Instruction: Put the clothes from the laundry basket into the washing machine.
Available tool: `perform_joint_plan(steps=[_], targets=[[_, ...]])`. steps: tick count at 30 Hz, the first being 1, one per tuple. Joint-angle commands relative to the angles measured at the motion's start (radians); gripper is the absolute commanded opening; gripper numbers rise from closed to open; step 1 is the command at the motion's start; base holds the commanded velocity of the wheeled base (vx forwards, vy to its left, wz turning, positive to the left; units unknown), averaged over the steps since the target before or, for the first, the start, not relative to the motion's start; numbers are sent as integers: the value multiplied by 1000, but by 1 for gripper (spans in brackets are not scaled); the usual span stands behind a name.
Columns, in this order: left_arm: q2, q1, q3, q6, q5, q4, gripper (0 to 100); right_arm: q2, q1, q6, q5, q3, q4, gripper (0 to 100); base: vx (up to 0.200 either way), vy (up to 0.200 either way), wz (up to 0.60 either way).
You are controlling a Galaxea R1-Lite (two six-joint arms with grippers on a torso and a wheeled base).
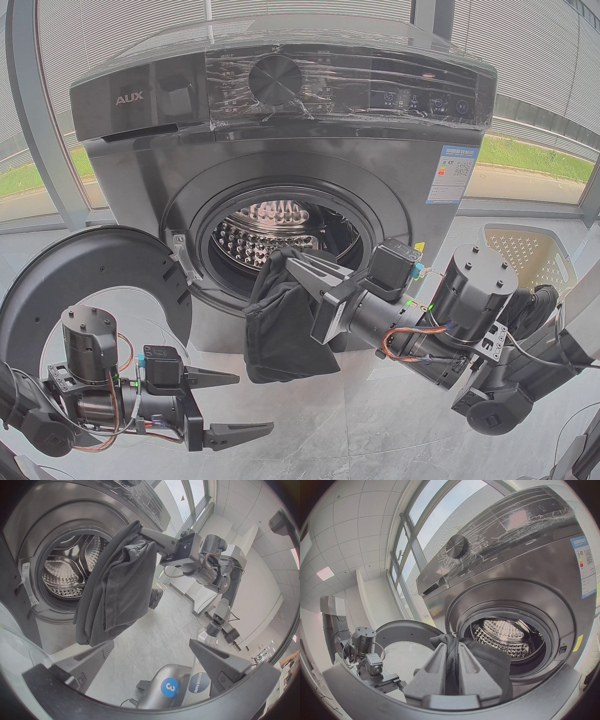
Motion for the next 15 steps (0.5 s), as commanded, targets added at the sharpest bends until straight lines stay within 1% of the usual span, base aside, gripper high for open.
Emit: perform_joint_plan(steps=[1,4,7,8,9,11,12,13,15], targets=[[107,-7,9,-17,6,-70,100,-1,4,-1,-2,2,-5,0,0,0,0],[132,-16,10,-20,15,-99,100,-1,5,-2,-2,1,-5,0,0,0,0],[146,-16,-1,-31,29,-122,100,-1,5,-4,-2,2,-7,0,0,0,0],[149,-16,-5,-48,37,-142,100,-1,7,-4,-2,2,-7,0,0,0,0],[149,-16,-5,-49,38,-143,100,-1,7,-4,-2,2,-7,0,0,0,0],[150,-18,-8,-103,41,-180,100,-1,8,-4,-2,7,-8,0,0,0,0],[150,-18,-8,-103,41,-180,100,-1,8,-4,-2,7,-8,0,0,0,0],[155,-18,-10,-133,43,-191,100,-1,8,-5,-2,8,-8,0,0,0,0],[176,-18,-16,-138,43,-197,100,-1,8,-5,-2,7,-8,0,0,0,0]])
